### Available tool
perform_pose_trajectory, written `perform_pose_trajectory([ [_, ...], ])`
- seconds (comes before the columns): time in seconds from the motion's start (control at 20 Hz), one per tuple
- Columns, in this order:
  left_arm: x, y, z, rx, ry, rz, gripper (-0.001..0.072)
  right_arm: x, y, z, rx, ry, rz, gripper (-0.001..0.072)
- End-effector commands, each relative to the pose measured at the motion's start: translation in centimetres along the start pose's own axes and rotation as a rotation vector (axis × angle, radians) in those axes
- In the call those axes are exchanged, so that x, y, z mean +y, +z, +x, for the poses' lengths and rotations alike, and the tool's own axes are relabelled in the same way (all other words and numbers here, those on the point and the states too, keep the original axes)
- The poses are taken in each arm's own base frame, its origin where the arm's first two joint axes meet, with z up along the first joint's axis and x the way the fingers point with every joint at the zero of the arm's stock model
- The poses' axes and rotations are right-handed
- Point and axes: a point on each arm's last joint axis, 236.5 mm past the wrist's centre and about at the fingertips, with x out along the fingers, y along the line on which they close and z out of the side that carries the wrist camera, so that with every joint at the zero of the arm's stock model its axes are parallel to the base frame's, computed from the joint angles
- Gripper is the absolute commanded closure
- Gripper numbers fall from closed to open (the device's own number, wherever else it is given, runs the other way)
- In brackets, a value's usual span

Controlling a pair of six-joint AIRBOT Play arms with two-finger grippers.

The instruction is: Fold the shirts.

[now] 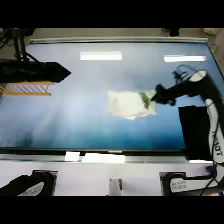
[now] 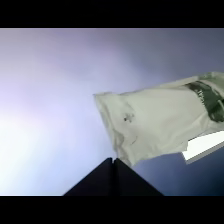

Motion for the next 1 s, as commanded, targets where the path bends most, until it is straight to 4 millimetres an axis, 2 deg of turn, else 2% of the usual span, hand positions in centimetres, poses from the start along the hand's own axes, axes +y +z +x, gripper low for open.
perform_pose_trajectory([
  [0.0,0.4,-0.5,0.3,0.013,0.011,0.007,0.0675,-3.4,3.7,-10.9,-0.176,-0.074,0.052,0.0683],
  [0.15,0.8,-1.7,1.1,0.045,0.013,-0.007,0.0675,-6.5,4.7,-17.9,-0.305,-0.115,0.128,0.0683],
  [0.3,1.2,-2.8,1.7,0.073,0.015,-0.019,0.0675,-9.1,4.0,-22.3,-0.371,-0.132,0.211,0.0683],
  [0.4,1.3,-3.3,2.0,0.084,0.015,-0.024,0.0674,-10.5,2.9,-23.4,-0.367,-0.139,0.251,0.0682],
  [0.5,1.4,-3.4,2.1,0.088,0.015,-0.025,0.0675,-11.4,1.9,-23.8,-0.34,-0.143,0.283,0.0682],
  [0.6,1.4,-3.5,2.1,0.088,0.015,-0.025,0.0675,-12.0,1.1,-23.8,-0.314,-0.163,0.297,0.0682],
  [0.7,1.4,-3.5,2.1,0.088,0.015,-0.025,0.0675,-11.9,1.1,-23.8,-0.317,-0.16,0.298,0.0682],
  [0.8,1.4,-3.5,2.1,0.088,0.016,-0.025,0.0674,-10.4,1.9,-24.2,-0.354,-0.112,0.272,0.0682],
  [0.95,1.4,-3.5,2.1,0.088,0.016,-0.025,0.0675,-6.8,3.1,-25.5,-0.436,0.0,0.222,0.0682],
])
